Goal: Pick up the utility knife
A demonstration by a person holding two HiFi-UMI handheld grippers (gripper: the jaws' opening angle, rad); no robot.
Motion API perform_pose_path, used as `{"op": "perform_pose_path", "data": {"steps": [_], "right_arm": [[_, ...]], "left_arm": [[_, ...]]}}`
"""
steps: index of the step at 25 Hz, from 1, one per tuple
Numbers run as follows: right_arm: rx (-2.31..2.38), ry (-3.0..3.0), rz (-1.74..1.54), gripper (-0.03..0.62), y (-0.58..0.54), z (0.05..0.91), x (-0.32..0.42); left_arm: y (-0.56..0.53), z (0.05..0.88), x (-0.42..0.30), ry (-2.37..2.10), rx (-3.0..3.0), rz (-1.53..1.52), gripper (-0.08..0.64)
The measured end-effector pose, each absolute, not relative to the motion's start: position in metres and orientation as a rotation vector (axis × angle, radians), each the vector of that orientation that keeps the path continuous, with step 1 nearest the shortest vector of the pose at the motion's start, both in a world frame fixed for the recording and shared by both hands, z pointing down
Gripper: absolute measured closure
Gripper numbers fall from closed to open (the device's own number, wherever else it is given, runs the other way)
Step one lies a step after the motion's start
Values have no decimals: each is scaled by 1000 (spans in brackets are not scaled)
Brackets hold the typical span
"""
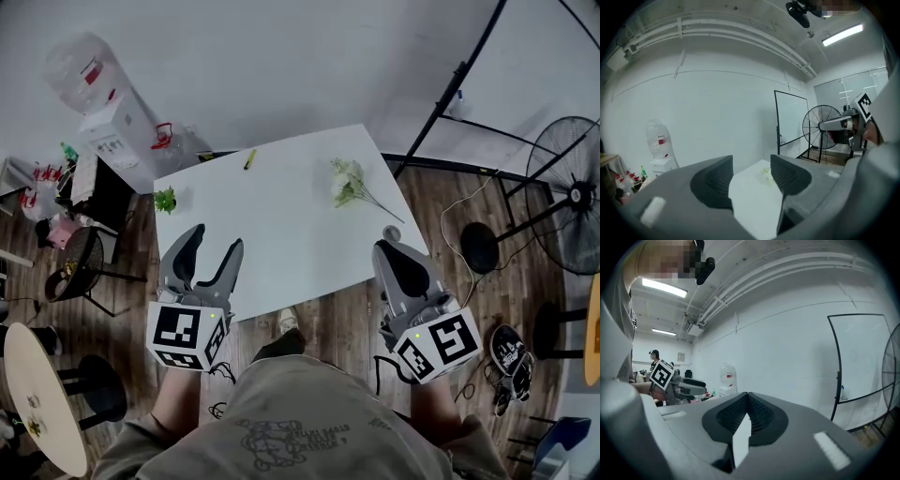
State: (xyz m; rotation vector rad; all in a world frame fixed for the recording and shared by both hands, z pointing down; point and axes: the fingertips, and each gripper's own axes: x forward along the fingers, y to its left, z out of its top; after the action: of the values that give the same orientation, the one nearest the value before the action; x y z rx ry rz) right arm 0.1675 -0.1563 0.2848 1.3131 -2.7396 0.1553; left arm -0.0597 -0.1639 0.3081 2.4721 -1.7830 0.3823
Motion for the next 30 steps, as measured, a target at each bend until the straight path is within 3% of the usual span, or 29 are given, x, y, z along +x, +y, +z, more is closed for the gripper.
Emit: {"op": "perform_pose_path", "data": {"steps": [17,30], "right_arm": [[1137,-2757,148,563,-272,294,72],[1026,-2798,155,563,-318,298,68]], "left_arm": [[-256,322,-134,-1814,2392,398,316],[-277,325,-141,-1917,2280,413,318]]}}
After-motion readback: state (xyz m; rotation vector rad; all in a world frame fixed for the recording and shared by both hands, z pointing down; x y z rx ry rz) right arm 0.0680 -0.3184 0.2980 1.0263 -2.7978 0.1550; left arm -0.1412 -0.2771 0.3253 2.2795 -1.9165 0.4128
